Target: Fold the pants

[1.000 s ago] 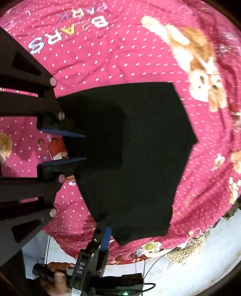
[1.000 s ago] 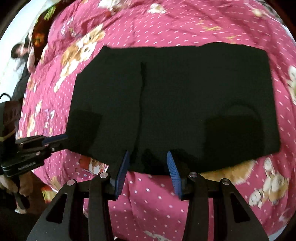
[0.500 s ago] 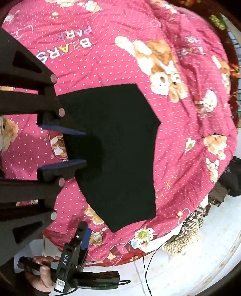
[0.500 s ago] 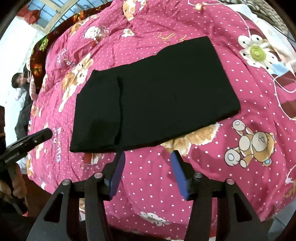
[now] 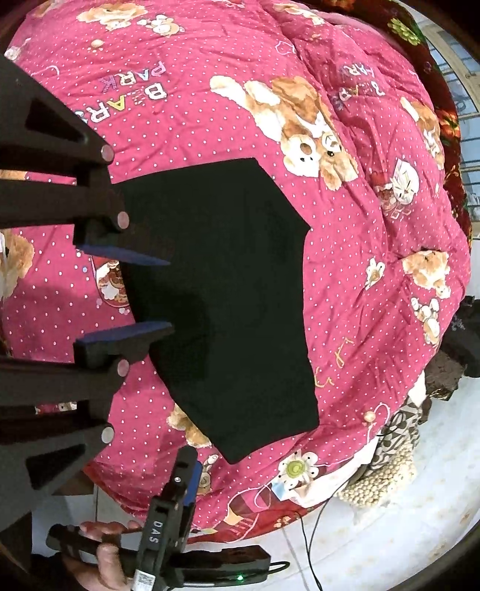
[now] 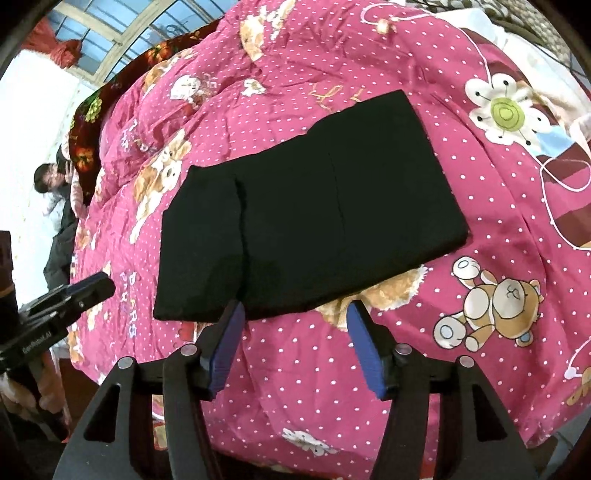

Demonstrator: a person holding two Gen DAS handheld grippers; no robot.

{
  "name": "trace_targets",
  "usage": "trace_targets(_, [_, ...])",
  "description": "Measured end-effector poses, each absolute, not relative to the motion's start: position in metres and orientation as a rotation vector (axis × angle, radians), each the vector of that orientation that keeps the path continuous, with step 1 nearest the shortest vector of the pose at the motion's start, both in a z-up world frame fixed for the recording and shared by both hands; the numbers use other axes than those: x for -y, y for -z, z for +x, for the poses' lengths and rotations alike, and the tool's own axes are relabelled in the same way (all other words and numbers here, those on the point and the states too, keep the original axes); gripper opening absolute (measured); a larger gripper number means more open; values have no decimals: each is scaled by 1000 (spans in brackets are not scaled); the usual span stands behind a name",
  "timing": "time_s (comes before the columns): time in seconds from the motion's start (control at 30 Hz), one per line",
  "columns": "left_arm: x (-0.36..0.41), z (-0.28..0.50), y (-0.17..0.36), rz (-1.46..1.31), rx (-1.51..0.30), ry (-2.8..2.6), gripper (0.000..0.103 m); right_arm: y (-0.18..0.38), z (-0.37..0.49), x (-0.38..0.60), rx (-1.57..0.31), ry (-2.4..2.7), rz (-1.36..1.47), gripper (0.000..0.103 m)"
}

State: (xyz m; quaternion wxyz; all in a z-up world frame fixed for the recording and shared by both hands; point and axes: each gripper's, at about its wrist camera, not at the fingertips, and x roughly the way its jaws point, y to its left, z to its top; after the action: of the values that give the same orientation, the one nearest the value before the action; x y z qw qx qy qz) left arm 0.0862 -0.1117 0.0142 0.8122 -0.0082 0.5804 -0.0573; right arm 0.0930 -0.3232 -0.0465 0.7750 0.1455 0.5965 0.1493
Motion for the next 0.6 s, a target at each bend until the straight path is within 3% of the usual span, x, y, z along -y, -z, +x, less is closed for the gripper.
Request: trace_targets(0.6, [130,113,20,29,-1355,133,34,93,116,380,-1355,-170,477,58])
